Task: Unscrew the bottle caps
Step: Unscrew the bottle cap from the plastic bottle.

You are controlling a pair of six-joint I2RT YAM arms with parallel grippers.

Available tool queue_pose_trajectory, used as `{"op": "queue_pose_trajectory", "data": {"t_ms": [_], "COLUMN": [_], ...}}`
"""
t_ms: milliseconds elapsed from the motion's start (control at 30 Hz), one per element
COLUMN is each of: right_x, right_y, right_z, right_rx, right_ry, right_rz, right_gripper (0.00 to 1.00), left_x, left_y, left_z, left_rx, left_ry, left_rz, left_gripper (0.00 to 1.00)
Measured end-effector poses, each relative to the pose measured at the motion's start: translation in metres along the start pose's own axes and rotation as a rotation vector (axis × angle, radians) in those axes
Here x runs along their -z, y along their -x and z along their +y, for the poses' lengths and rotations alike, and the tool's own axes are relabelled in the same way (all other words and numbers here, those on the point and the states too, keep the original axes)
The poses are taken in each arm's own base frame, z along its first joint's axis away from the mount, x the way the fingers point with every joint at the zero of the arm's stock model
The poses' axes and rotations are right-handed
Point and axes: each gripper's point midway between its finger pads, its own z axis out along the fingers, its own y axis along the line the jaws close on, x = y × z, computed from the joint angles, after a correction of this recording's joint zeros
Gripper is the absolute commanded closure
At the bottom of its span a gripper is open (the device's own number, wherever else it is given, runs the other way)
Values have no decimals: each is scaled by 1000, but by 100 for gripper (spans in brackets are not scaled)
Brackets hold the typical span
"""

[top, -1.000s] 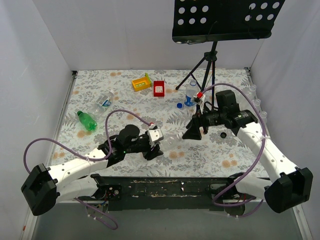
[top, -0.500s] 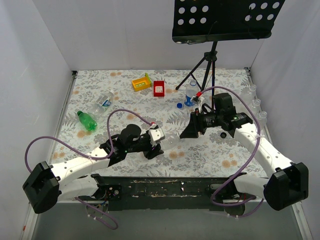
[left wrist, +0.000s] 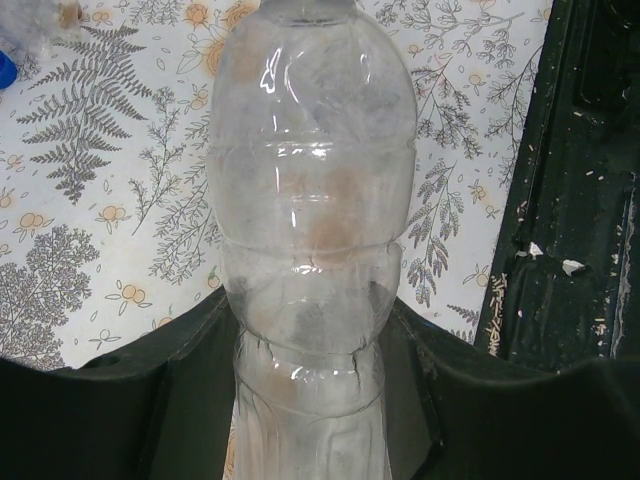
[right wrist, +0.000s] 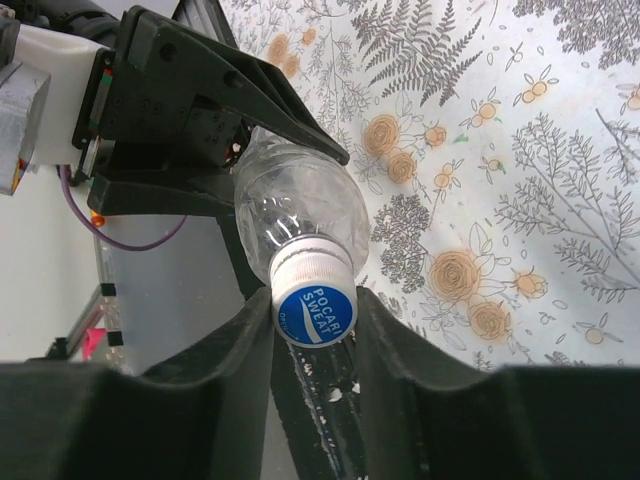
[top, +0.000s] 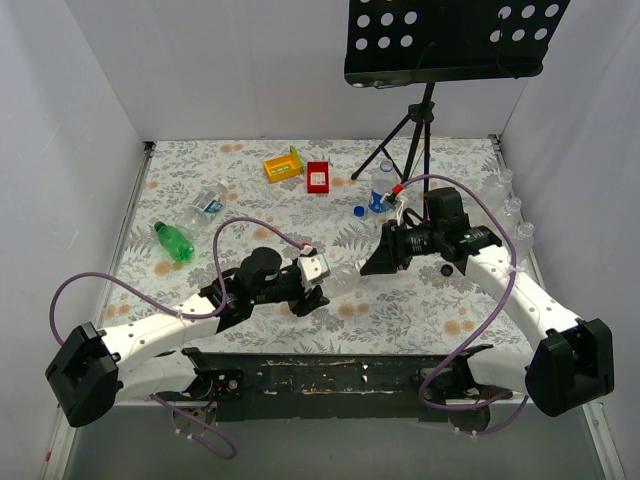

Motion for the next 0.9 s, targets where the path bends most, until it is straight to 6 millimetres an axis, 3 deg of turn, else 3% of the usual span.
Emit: {"op": "queue_pose_trajectory", "data": {"t_ms": [133,333,533,733,900], "right_x": [0,1,11,17,20], "right_y": [1,-1,-9,-5,-3], "right_z": [0,3,20,37,43], "right_rx": [11,100,486,899,1101], "right_ry": [4,49,165,238,245], "right_rz": [-4,0,62,147,193], "right_gripper": [84,98,99,96,96], "left_x": [0,1,6,15,22], "left_y": [0,2,8,19,25], "left_z": [0,-1,-18,-35,-44], "left_rx": [0,-1,13,87,163], "left_ry": [0,-5,-89,-220,-309], "left_rz": [-1,-7,-29,-54,-44], "left_gripper": [86,85,85,85,85]}}
